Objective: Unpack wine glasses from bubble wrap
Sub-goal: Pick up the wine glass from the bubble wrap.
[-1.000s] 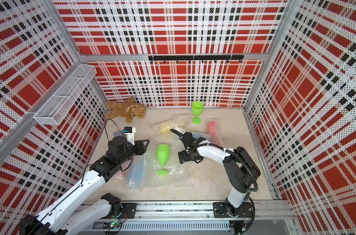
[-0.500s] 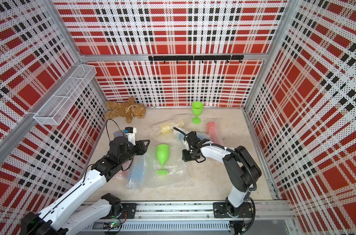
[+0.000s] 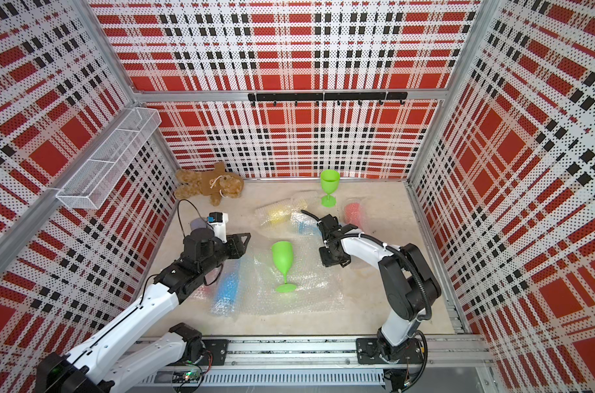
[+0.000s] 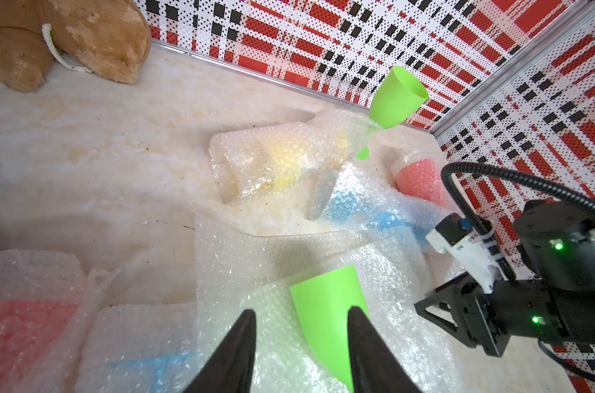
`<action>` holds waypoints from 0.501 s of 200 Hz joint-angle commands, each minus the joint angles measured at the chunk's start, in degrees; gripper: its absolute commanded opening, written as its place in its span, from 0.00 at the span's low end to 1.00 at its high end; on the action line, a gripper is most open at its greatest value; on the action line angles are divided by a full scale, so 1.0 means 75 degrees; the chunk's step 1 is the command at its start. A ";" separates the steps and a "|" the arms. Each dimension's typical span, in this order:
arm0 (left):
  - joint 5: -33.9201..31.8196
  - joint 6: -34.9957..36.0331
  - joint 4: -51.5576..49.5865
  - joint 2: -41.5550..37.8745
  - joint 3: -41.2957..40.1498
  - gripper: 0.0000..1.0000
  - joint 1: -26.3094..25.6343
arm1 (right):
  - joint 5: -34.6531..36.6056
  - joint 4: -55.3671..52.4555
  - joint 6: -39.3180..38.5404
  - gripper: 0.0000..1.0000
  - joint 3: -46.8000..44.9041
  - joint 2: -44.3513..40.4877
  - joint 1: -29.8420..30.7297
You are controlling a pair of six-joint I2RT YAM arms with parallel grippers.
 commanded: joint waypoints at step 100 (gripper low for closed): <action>-0.0092 0.0153 0.0191 -0.0586 -0.0126 0.47 0.0134 | -0.2090 -0.3072 -0.0492 0.96 0.6018 0.2946 0.1680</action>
